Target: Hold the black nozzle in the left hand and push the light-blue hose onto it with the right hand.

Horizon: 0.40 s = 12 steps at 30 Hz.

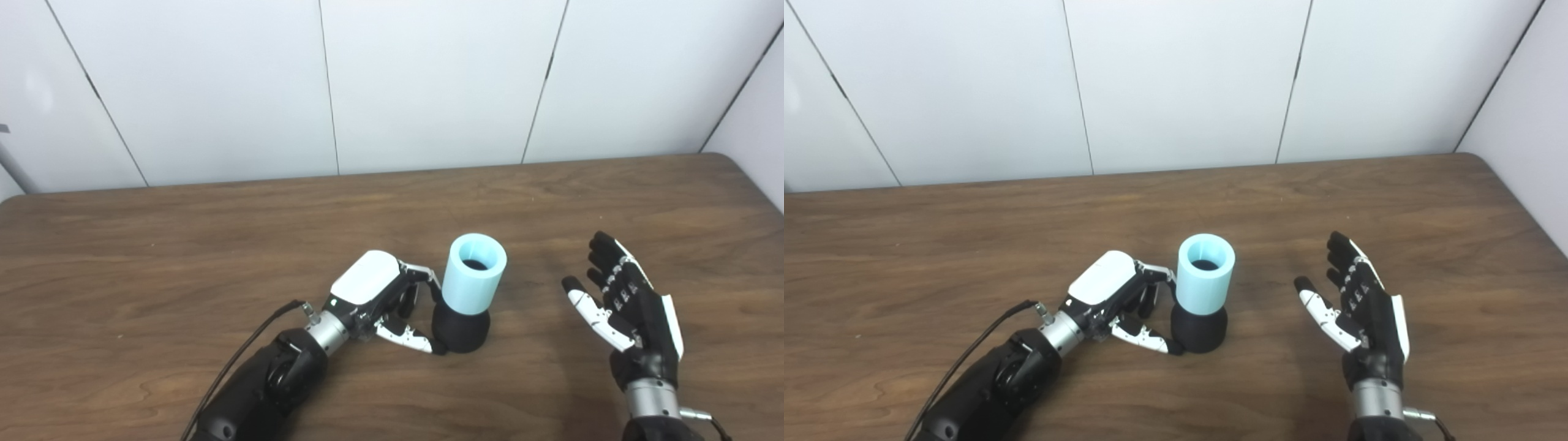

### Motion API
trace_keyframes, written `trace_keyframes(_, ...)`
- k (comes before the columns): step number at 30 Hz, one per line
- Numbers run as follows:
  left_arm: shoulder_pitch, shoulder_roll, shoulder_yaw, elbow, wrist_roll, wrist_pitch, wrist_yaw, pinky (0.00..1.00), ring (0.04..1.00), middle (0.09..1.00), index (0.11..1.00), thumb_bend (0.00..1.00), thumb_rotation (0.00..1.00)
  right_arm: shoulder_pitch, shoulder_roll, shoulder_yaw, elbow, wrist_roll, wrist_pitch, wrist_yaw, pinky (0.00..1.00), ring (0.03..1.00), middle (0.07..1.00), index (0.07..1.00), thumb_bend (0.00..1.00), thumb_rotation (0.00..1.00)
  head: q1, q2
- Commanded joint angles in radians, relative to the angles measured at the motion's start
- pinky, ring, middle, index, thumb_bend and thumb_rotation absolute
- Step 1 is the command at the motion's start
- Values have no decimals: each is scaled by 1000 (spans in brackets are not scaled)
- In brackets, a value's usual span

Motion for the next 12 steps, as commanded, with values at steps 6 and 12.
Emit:
trace_keyframes(6,174,98,-169,111,236,416,-392,783,847,872,904,984,176,-15,11,-9,-53,10,-18,-17,890,886,868,835,204,0,8,-7)
trace_keyframes(12,186,146,-179,6,290,527,-474,942,934,931,965,1000,289,-16,9,-15,-53,21,-9,-14,906,894,876,842,205,0,18,-11)
